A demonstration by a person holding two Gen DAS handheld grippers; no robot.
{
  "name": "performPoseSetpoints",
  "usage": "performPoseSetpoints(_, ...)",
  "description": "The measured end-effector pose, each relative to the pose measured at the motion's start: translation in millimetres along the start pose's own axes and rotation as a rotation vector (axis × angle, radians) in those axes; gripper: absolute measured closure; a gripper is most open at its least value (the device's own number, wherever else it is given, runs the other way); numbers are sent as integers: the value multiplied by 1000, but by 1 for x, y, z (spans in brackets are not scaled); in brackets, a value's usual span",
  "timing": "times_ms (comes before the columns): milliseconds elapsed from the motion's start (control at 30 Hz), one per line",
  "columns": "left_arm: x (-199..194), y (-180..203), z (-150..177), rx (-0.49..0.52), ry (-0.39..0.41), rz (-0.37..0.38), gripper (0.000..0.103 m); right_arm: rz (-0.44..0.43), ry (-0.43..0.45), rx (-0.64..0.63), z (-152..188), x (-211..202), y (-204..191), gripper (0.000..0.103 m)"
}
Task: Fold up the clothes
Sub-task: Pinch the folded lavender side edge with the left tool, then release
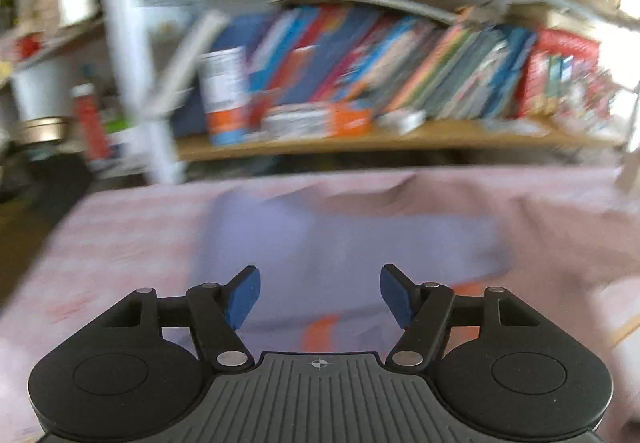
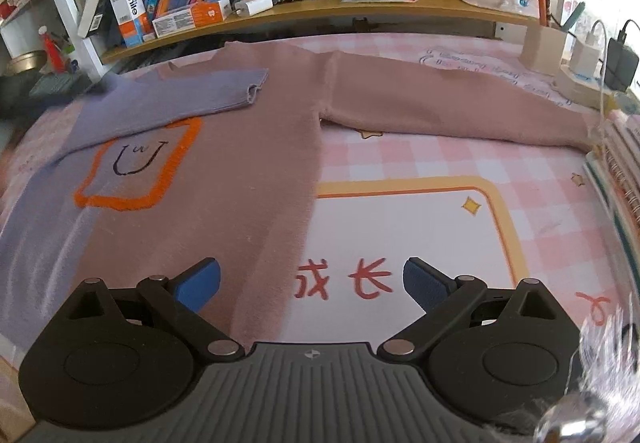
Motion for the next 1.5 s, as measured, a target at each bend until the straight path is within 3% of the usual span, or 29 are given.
performPoseSetpoints(167, -17, -58, 25, 43, -62, -177, 37, 7, -19, 15, 0, 7, -6, 5)
performPoseSetpoints(267, -16, -83, 33, 25, -104, -223, 37, 21, -22, 5, 0, 8, -12, 6)
performPoseSetpoints(467, -3, -111, 48, -71, -187, -178, 37, 60, -35, 19, 5, 8, -23, 7)
performPoseSetpoints(600, 1, -119, 54, -120, -213, -116, 39, 90, -42, 63, 11, 6, -28, 18)
performPoseSetpoints(733, 6, -124, 55, -172, -220, -42, 56, 133, -36, 96, 13, 2, -34, 33)
performPoseSetpoints(867, 11, -128, 52, -235, -227, 51, 88, 162, -23, 113, 14, 0, -40, 62)
performPoseSetpoints(967, 13, -131, 52, -290, -241, 93, 98, 158, -17, 133, 14, 0, -42, 81)
performPoseSetpoints(1200, 12, -146, 50, -317, -219, 120, 99, 184, -7, 149, 15, 0, -54, 89)
performPoseSetpoints(1500, 14, -191, 54, -339, -219, 74, 99, 134, -19, 100, 17, 10, -95, 89)
Point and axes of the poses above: each gripper's, at about its wrist camera, not at the fingertips, and x roughly the way its jaws point, y to its right, z to its underside, the point moved 1 cm from there along x, roughly the way its jaws point, and after that the axes turned 9 degrees about y, right-handed, at the moved point
